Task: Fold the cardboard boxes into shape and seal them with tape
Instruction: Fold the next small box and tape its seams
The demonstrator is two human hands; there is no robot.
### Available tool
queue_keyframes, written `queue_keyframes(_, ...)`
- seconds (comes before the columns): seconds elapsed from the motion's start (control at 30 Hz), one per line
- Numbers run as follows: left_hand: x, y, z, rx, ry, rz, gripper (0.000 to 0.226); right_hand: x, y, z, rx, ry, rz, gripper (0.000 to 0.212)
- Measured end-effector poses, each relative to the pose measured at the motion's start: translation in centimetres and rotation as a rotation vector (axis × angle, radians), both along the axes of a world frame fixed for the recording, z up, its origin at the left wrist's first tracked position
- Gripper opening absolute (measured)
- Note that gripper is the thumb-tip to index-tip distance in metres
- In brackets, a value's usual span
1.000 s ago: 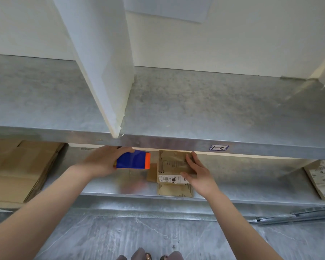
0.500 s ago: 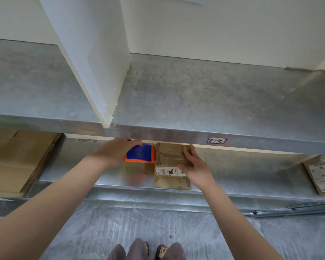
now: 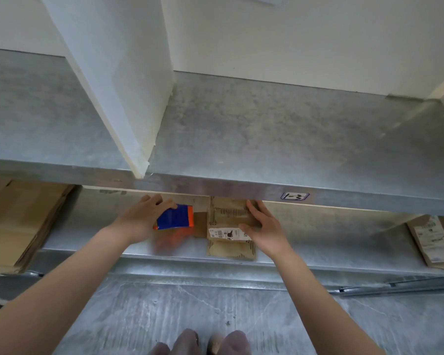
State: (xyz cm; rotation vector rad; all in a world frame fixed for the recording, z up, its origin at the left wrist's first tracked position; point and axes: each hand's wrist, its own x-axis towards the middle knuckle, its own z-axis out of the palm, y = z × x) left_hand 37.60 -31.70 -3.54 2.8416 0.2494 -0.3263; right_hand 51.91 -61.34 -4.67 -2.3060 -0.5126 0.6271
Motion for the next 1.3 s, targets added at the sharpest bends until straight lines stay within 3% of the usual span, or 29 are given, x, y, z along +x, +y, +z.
queue_keyframes(0.23,-0.9,2.1,0.1,-0.101,0.009,-0.001,0.054,0.0,-0.5,0.0,0.006,-0.009,0.028,0.067)
queue_keyframes(0.4,-2.5,4.7,-0.5,-0.148,0.051,0.136,0.057,0.2,-0.5,0.2,-0.005,0.004,0.047,0.068)
queue_keyframes(0.6,-2.5,4.1,-1.1,-0.065,0.065,0.176,0.062,0.1,-0.5,0.2,0.005,0.019,0.036,0.069)
queue_keyframes(0.73,-2.3,2.9,-0.3,0.061,0.127,0.148,0.09,-0.2,-0.3,0.2,0.062,0.045,0.03,0.069)
queue_keyframes(0.8,-2.1,1.6,0.6,0.103,0.057,0.095,0.1,-0.2,-0.4,0.3,0.075,0.055,0.032,0.068)
queue_keyframes(0.87,-1.1,-1.2,1.8,-0.008,-0.067,0.041,0.088,0.0,-0.4,0.4,0.074,0.054,0.053,0.068)
queue_keyframes(0.97,1.6,-6.5,2.9,-0.229,-0.053,-0.049,0.075,0.0,-0.6,0.2,0.084,0.041,0.092,0.067)
queue_keyframes(1.13,5.3,-9.4,1.0,-0.231,0.052,-0.124,0.083,0.0,-1.0,-0.7,0.055,-0.068,0.119,0.068)
queue_keyframes(1.3,5.5,-9.0,0.7,-0.235,0.04,-0.107,0.092,-1.5,-1.3,-1.1,-0.138,-0.339,0.018,0.065)
